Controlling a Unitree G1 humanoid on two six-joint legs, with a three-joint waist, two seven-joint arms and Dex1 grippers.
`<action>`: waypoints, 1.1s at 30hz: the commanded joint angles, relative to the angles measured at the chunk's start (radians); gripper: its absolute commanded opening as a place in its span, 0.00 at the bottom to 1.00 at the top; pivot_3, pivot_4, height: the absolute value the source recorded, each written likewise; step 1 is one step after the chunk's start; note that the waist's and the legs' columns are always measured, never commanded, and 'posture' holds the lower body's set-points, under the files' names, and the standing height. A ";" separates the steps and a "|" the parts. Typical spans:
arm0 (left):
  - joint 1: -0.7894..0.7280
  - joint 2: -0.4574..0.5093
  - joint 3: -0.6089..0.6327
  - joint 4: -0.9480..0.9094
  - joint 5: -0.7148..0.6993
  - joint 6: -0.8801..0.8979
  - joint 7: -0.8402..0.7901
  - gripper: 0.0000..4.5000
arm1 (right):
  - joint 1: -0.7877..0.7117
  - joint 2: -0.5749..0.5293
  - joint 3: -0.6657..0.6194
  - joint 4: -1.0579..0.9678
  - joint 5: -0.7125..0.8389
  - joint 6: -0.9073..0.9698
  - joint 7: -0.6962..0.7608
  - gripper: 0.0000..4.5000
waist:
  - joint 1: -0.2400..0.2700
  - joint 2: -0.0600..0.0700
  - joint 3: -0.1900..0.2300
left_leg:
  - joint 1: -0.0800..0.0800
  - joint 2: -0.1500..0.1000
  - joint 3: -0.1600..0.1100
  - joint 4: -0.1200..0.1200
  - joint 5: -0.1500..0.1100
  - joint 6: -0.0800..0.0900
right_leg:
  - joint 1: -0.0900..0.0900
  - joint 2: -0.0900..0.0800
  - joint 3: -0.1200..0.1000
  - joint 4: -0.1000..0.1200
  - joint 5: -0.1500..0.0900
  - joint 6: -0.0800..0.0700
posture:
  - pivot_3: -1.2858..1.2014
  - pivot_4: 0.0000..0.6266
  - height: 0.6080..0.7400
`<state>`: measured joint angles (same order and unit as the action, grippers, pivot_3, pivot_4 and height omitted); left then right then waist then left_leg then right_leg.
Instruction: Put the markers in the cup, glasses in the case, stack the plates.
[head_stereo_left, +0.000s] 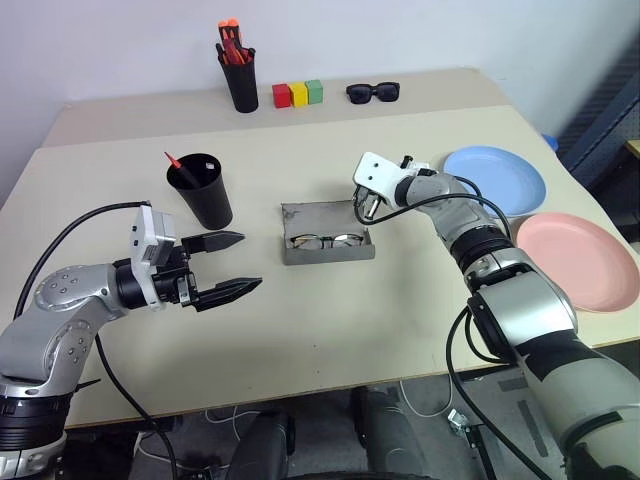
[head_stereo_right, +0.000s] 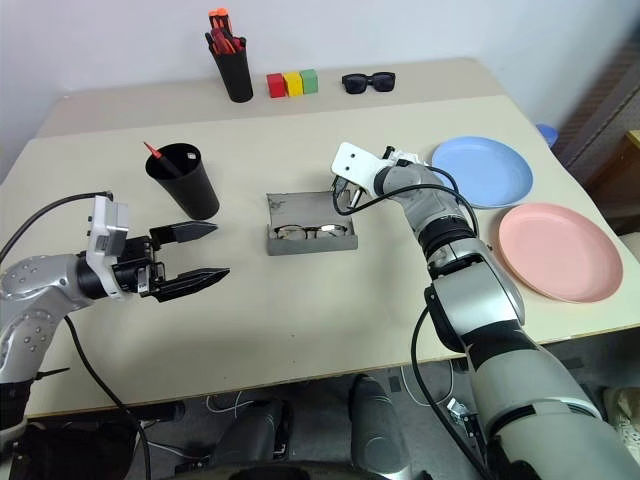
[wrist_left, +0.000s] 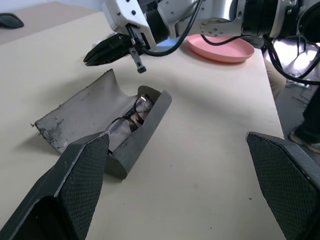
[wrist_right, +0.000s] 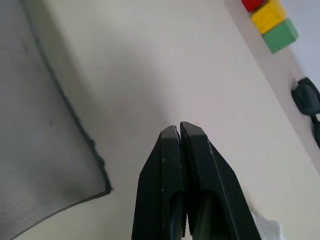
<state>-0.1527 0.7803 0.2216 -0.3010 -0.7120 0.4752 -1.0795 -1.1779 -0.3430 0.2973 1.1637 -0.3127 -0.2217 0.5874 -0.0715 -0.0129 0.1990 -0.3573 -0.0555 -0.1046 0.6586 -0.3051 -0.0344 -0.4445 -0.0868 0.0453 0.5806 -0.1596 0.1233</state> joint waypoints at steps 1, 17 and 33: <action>-0.007 0.003 0.022 -0.025 -0.020 -0.002 -0.003 1.00 | 0.000 -0.022 0.005 -0.018 -0.009 -0.036 0.046 0.01 | 0.000 0.000 0.000 | 0.000 0.000 0.000 0.000 0.000 0.000 | 0.000 0.000 0.000 0.000 0.000 0.000 | 0.52 0.24 1.00; -0.013 0.002 0.016 -0.020 -0.018 -0.003 -0.005 1.00 | 0.050 -0.064 -0.005 -0.133 0.025 -0.099 0.283 0.01 | 0.000 0.000 0.000 | 0.000 0.000 0.000 0.000 0.000 0.000 | 0.000 0.000 0.000 0.000 0.000 0.000 | 0.52 0.24 1.00; -0.012 0.003 0.021 -0.015 -0.014 -0.008 -0.007 1.00 | 0.171 -0.087 -0.034 -0.458 0.167 0.023 0.538 0.01 | 0.002 0.000 0.000 | 0.000 0.000 0.000 0.000 0.000 0.000 | 0.000 0.000 0.000 0.000 0.000 0.000 | 0.52 0.24 1.00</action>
<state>-0.1550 0.7801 0.2212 -0.2980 -0.7114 0.4750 -1.0834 -1.0085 -0.4230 0.2863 0.7765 -0.1808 -0.2175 1.1085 -0.0691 -0.0128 0.1990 -0.3570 -0.0554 -0.1046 0.6587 -0.3050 -0.0346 -0.4443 -0.0869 0.0453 0.5809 -0.1595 0.1234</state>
